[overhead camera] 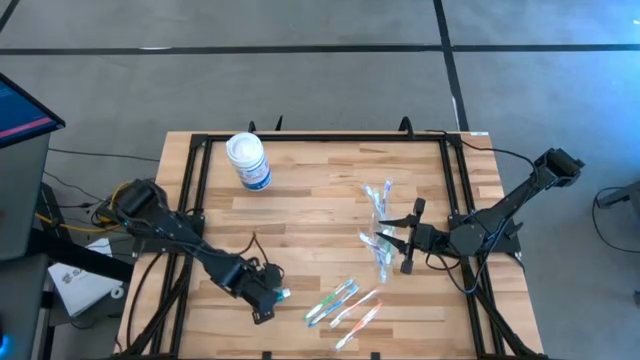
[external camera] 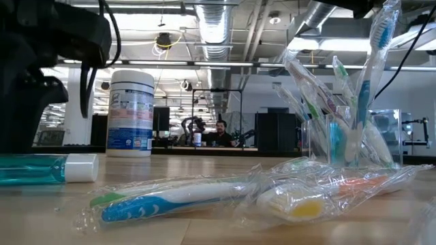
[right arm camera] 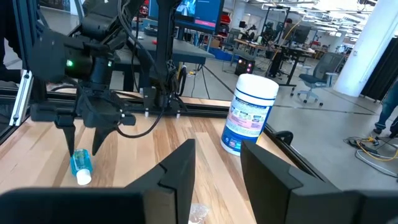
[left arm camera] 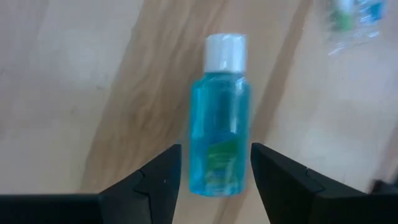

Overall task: Pick & Place toothbrushing station
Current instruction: Put the blue mouthwash into the transparent organizer

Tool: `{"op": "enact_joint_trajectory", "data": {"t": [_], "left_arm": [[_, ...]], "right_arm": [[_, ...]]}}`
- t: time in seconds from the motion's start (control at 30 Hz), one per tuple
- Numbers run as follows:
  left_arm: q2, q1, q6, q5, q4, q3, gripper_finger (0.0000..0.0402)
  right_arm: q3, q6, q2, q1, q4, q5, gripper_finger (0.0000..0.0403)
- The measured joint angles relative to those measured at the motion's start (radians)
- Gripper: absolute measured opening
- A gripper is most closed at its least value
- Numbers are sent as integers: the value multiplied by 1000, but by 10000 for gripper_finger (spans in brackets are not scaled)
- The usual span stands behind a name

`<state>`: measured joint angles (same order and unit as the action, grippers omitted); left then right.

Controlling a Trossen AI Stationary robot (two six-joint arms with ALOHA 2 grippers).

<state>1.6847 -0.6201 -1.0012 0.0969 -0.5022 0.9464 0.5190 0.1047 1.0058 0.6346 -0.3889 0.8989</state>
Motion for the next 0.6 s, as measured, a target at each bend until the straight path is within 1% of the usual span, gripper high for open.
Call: {"op": "enact_joint_trajectory", "data": {"t": [0.33, 0.6], "left_arm": [[93, 8, 2, -35, 23, 5, 186], [97, 13, 47, -25, 21, 3, 164]], "right_arm": [[0, 0, 0, 0, 4, 0, 118], [0, 0, 0, 0, 8, 0, 118]]}}
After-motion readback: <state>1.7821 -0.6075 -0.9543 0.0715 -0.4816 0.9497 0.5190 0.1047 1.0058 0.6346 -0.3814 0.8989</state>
